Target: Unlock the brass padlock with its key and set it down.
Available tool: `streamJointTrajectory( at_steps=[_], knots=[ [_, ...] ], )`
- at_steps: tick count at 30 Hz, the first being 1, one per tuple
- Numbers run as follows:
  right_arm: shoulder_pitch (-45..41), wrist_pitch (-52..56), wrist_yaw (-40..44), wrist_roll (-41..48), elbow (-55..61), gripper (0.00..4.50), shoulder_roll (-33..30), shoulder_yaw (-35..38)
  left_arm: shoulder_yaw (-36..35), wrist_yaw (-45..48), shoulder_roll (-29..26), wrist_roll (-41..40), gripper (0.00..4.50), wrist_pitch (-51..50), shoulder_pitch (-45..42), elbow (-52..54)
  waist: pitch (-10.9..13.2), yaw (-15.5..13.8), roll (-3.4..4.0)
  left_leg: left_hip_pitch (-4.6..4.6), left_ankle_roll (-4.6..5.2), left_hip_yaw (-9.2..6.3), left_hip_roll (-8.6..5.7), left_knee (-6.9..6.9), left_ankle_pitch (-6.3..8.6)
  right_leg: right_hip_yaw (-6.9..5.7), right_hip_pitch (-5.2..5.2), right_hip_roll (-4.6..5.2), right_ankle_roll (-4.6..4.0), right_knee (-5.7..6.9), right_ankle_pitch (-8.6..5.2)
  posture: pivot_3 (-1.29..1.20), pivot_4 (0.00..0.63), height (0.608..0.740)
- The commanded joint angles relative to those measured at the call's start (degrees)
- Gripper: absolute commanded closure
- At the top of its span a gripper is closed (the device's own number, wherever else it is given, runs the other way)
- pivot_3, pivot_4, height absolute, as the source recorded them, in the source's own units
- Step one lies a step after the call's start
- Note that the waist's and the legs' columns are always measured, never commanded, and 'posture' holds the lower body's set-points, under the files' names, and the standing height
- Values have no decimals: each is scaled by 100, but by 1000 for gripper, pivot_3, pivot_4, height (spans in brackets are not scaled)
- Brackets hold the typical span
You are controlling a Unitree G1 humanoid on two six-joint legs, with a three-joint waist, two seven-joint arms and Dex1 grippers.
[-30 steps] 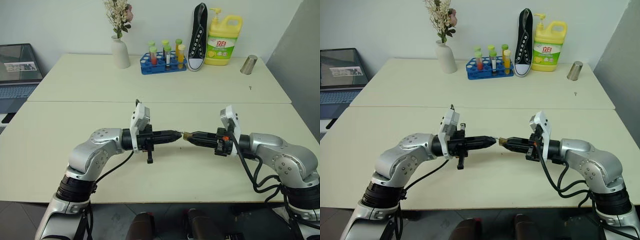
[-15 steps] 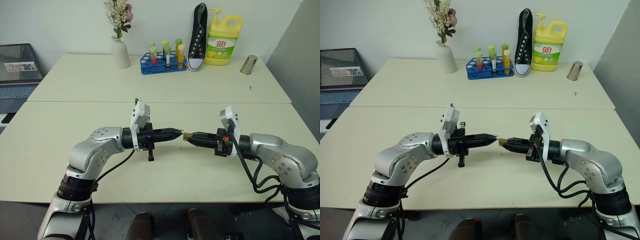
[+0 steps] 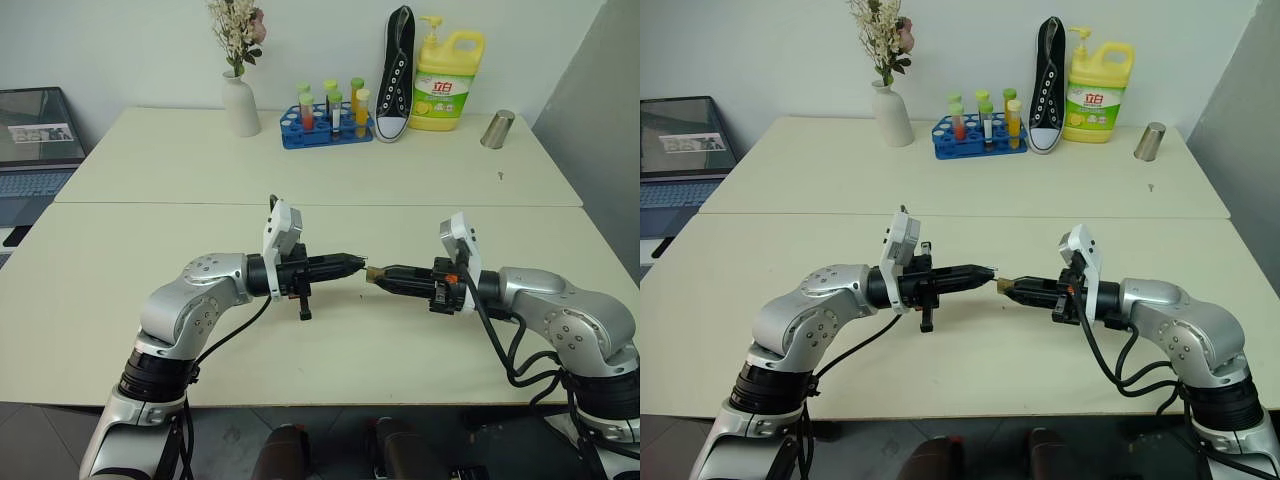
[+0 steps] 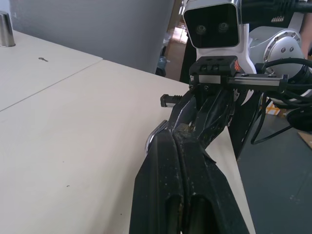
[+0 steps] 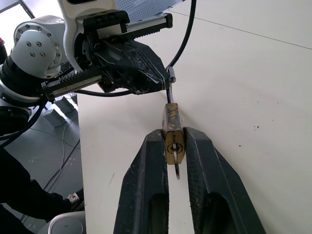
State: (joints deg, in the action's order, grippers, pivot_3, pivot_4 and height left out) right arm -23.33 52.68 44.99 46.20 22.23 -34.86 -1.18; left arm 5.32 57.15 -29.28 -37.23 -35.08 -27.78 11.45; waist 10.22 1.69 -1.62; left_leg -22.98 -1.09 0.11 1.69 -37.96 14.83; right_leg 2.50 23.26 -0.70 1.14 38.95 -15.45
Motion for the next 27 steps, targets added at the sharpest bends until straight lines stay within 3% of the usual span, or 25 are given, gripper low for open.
streamJointTrajectory(
  at_steps=[1,4,7,10,18,19,27],
  knots=[
    [-25,-13,-22,70,105,4344,-19,141,-24,148,-184,415,4500,639,27,290,0,1,0,0,0,0,0,0,0,0,0,0,0,0,0,0,150,740],
    [0,191,-131,168,61,4344,-36,219,296,683,-645,1685,4500,2653,314,56,0,8,1,2,0,3,0,3,0,3,1,0,-1,-2,0,0,150,740],
    [32,410,-202,223,11,4344,-73,210,403,1075,-852,2239,3719,4116,481,-310,1,-5,2,2,0,6,1,6,0,6,2,1,-15,-2,3,0,150,740],
    [48,608,-215,261,-68,4344,-69,160,442,1332,-905,2423,2738,4948,547,-569,1,-21,2,0,0,9,0,5,0,5,2,4,-12,-6,1,0,150,740],
    [44,1459,-571,574,-392,4344,172,146,443,1514,-1018,2669,181,5750,587,-1017,2,-8,2,-2,0,6,4,4,0,3,2,3,-6,-6,-2,0,150,740],
    [52,1525,-621,546,-449,4344,212,96,417,1459,-1004,2681,9,5792,597,-1043,1,-6,2,-2,0,6,4,5,0,3,2,2,-6,-6,-2,0,150,740],
    [-113,1997,-958,325,-1173,4344,650,-163,420,1389,-1060,2743,0,6144,784,-987,2,2,3,-1,1,6,6,5,0,2,4,3,-6,-4,-2,0,150,740]
  ],
)
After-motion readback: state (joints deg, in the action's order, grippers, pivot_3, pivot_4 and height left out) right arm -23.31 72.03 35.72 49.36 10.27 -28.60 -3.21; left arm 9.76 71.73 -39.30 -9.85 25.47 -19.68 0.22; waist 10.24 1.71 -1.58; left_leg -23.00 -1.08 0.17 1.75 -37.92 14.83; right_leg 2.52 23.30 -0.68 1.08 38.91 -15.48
